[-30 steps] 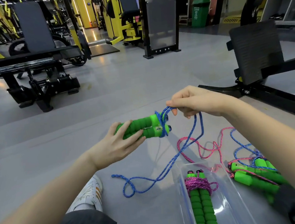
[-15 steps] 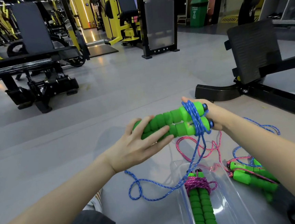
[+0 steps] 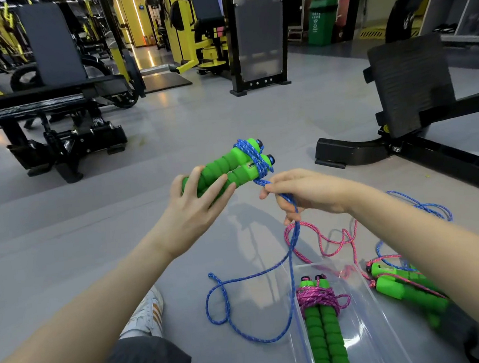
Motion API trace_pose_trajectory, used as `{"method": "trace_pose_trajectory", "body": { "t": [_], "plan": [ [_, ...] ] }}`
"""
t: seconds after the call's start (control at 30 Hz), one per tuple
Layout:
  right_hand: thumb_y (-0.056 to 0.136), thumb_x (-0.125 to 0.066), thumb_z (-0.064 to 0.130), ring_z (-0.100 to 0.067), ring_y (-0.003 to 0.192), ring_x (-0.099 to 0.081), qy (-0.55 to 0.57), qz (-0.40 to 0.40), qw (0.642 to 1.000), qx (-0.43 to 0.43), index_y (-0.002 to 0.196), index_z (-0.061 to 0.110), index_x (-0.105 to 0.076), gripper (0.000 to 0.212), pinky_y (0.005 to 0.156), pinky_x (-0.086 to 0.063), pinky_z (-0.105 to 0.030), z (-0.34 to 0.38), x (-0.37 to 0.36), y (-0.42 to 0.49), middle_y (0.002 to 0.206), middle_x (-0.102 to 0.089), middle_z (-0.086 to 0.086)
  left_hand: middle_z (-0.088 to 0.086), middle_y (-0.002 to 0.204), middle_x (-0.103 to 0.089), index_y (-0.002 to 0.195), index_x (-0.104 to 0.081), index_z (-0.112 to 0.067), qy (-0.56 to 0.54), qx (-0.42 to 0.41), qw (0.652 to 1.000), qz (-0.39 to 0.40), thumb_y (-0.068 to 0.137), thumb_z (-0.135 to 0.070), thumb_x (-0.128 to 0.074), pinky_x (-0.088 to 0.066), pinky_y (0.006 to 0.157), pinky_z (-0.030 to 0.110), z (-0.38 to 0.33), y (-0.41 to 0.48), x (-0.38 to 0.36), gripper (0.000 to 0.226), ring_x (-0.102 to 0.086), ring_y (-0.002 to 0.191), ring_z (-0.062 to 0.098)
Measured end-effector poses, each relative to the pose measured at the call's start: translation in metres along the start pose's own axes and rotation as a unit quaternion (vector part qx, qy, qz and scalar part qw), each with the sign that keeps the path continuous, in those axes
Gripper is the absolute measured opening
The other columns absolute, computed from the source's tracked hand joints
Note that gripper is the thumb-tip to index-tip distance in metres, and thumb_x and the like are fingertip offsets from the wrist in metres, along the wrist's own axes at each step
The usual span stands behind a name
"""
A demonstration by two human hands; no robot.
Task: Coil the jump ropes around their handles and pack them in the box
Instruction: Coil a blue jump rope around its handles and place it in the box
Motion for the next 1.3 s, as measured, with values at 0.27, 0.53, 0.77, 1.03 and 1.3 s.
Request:
{"method": "trace_pose_trajectory", "body": {
  "t": [0.27, 0.53, 0.77, 1.03, 1.3],
  "plan": [
    [0.090, -0.059, 0.033, -0.008, 0.040, -0.024, -0.138, -0.083, 0.985, 0.068, 0.061, 0.015, -0.063, 0.034, 0.047, -0.028, -0.021, 0.027, 0.036, -0.014, 0.038, -0.031, 0.011, 0.011, 0.122, -0.062, 0.128, -0.058, -0.009, -0.025, -0.126, 0.992, 0.008, 0.097, 0.003, -0.023, -0.046, 0.077, 0.050, -0.031, -0.006, 0.005, 0.048, -0.058, 0.102, 0.049],
    [0.092, -0.054, 0.034, -0.012, 0.046, -0.029, -0.088, -0.140, 0.977, 0.135, 0.055, 0.011, -0.058, 0.043, 0.047, -0.024, -0.023, 0.028, 0.061, -0.015, 0.047, -0.040, -0.002, 0.004, 0.128, -0.056, 0.131, -0.054, -0.017, -0.143, -0.155, 0.973, -0.099, 0.097, -0.013, -0.053, -0.044, 0.088, 0.050, -0.077, 0.002, 0.048, 0.035, -0.057, 0.109, 0.045],
    [0.092, -0.052, 0.035, -0.012, 0.046, -0.057, 0.085, -0.123, 0.988, 0.042, 0.070, 0.014, -0.062, 0.032, 0.056, -0.046, -0.022, -0.040, 0.083, 0.010, 0.062, -0.064, -0.003, 0.004, 0.133, -0.046, 0.133, -0.049, -0.018, -0.141, -0.086, 0.974, -0.154, 0.097, -0.012, -0.050, -0.044, 0.089, 0.048, -0.062, 0.019, 0.066, 0.036, -0.050, 0.114, 0.044],
    [0.097, -0.031, 0.007, -0.005, 0.034, -0.032, 0.312, -0.089, 0.944, 0.066, 0.070, 0.015, -0.047, 0.032, 0.046, -0.040, -0.021, -0.028, 0.026, 0.017, 0.047, -0.046, 0.005, 0.008, 0.135, -0.042, 0.134, -0.044, -0.014, -0.109, 0.028, 0.988, -0.106, 0.099, -0.003, -0.026, -0.040, 0.086, 0.049, -0.030, 0.021, 0.039, 0.040, -0.044, 0.114, 0.046],
    [0.100, -0.031, 0.020, -0.013, 0.034, -0.038, 0.188, -0.051, 0.981, -0.017, 0.096, 0.011, -0.054, 0.025, 0.054, -0.047, -0.028, -0.021, 0.013, 0.011, 0.047, -0.046, 0.000, 0.011, 0.133, -0.042, 0.134, -0.044, -0.010, -0.046, 0.058, 0.995, -0.060, 0.093, 0.002, -0.017, -0.039, 0.081, 0.049, -0.007, 0.011, 0.009, 0.050, -0.044, 0.111, 0.047]
  ]
}}
Point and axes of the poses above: each hand's wrist, its own y-axis towards the middle knuckle, its own x-axis out of the back of the hand, z = x × y, the point moved 10 cm from there along y, towards the middle knuckle
